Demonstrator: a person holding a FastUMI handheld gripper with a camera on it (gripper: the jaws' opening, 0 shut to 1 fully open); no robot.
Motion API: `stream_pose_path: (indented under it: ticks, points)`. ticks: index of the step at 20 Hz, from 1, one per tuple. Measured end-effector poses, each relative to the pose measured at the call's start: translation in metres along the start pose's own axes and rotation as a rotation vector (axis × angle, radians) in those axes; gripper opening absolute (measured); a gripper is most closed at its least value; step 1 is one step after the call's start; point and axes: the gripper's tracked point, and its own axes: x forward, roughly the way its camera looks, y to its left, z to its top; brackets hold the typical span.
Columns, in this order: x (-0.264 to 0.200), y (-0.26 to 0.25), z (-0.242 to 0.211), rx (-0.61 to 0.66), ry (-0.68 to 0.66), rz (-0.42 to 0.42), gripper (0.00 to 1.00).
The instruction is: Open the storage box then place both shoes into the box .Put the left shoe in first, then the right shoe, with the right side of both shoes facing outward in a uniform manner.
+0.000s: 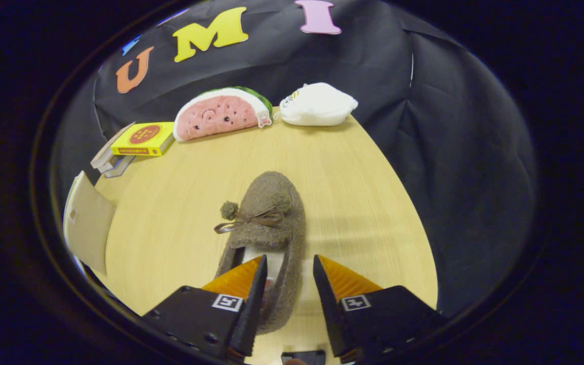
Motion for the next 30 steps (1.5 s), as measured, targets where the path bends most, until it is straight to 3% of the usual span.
stream_pose_path:
  ticks: [2,5,6,16,21,30]
  points:
    - [0.005,-0.001,0.0,-0.004,0.013,-0.015,0.27]
    - [0.007,-0.004,0.0,-0.027,0.028,-0.048,0.19]
    - [0.008,-0.003,0.001,-0.022,0.028,-0.049,0.0]
    - [-0.025,0.032,-0.001,0.105,0.011,0.042,0.0]
    - [-0.055,0.072,0.005,0.156,-0.021,0.092,0.0]
    - [-0.145,0.243,0.046,0.146,-0.144,0.224,0.0]
